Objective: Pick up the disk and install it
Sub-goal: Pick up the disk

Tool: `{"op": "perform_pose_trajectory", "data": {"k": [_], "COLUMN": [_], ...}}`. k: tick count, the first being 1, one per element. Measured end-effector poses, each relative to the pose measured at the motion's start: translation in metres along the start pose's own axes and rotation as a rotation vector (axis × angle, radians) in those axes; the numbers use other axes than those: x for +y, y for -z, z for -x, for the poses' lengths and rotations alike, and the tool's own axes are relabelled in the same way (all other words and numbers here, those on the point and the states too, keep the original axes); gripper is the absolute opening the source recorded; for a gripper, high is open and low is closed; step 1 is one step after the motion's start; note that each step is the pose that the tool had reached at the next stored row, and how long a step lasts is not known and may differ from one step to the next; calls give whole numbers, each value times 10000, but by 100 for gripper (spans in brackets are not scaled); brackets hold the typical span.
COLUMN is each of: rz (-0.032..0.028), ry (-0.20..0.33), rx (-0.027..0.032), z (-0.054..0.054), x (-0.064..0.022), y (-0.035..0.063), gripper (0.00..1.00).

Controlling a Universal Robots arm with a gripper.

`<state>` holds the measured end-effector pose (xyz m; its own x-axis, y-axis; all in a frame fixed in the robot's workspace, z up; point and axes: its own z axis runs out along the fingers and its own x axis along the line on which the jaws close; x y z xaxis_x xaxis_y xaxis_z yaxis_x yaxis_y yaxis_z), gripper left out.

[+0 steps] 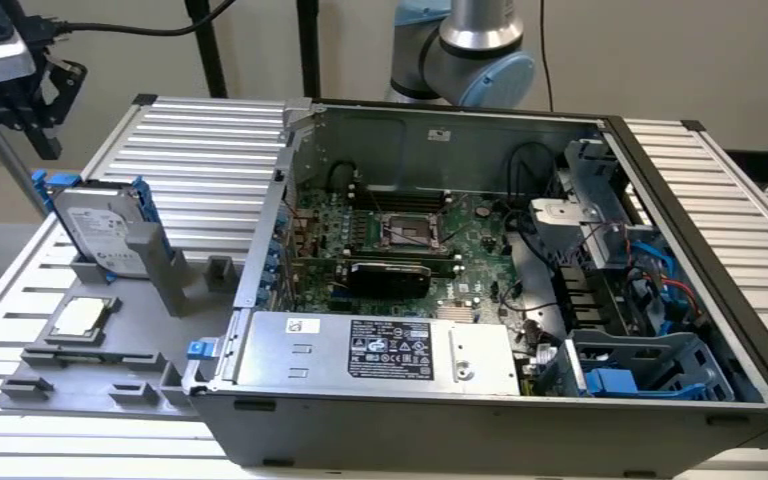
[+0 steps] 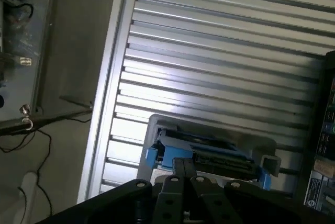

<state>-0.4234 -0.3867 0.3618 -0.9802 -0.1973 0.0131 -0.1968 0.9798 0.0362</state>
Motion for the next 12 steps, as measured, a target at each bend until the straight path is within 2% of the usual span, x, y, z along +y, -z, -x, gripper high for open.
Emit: {"op": "perform_pose_trajectory", "data": {"k": [12], "rz": [-50], "ry": [2188], "rx": [-32], "z": [0], "x": [-1], "y": [-27], "gripper": [0]}}
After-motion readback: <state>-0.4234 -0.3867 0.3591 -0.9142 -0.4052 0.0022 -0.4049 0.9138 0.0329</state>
